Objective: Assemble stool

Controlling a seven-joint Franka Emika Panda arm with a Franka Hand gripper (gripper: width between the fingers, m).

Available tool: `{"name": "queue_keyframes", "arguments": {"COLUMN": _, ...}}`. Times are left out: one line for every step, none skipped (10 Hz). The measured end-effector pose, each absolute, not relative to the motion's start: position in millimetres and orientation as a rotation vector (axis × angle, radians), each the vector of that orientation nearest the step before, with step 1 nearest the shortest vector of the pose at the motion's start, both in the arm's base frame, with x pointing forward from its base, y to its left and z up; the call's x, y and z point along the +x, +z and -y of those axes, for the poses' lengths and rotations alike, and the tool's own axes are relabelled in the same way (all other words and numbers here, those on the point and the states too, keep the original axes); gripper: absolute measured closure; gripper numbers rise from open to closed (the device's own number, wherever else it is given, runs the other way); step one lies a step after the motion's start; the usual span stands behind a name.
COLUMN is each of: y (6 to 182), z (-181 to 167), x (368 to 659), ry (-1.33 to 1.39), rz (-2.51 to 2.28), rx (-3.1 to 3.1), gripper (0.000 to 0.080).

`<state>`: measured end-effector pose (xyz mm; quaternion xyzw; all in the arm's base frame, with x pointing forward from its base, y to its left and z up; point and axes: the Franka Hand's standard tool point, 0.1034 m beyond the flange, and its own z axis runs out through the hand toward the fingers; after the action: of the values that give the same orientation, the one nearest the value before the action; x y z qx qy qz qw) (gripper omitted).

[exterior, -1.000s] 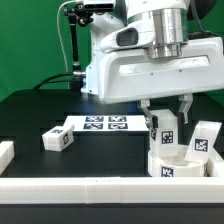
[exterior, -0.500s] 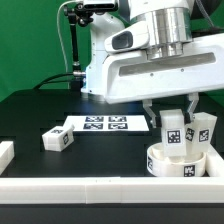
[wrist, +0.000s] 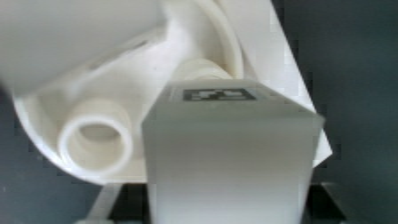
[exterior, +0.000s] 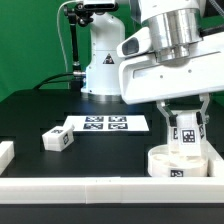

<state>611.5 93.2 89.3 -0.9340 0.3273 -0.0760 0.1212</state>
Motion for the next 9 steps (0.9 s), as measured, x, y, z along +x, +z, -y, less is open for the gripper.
{"name": "queue_keyframes", "arguments": {"y": 88.1, "z": -96.5, "x": 610.6, "ry": -0.194, "rz": -1.11, "rx": -2.649, "gripper": 0.0457}}
{"name": "queue_keyframes", "arguments": {"y": 87.6, "z": -98.2, "x": 609.8, "ry": -0.164, "rz": -1.248, "rx": -2.568, "gripper": 0.0457}}
{"name": "queue_keyframes", "arguments": {"y": 87.5, "z": -98.9, "x": 609.6, "ry": -0.149, "rz": -1.315, "rx": -2.525, "gripper": 0.0457}}
{"name": "queue_keyframes", "arguments": {"y": 87.1, "z": -101.1, "x": 609.0, "ry": -0.128, "rz": -1.41, "rx": -2.464, "gripper": 0.0457}}
{"name": "queue_keyframes", "arguments": {"y": 86.5, "z": -103.8, "x": 608.4, "ry": -0.112, "rz": -1.477, "rx": -2.417, "gripper": 0.0457}}
{"name": "queue_keyframes", "arguments": {"y": 86.2, "z": -105.7, "x": 607.8, "ry": -0.09, "rz": -1.564, "rx": -2.352, "gripper": 0.0457}}
{"name": "queue_keyframes", "arguments": {"y": 86.2, "z": -105.7, "x": 607.6, "ry": -0.078, "rz": -1.605, "rx": -2.319, "gripper": 0.0457}}
{"name": "queue_keyframes", "arguments": {"y": 86.2, "z": -105.7, "x": 607.6, "ry": -0.079, "rz": -1.601, "rx": -2.322, "gripper": 0.0457}}
{"name": "queue_keyframes", "arguments": {"y": 86.2, "z": -105.7, "x": 607.6, "ry": -0.08, "rz": -1.598, "rx": -2.324, "gripper": 0.0455}}
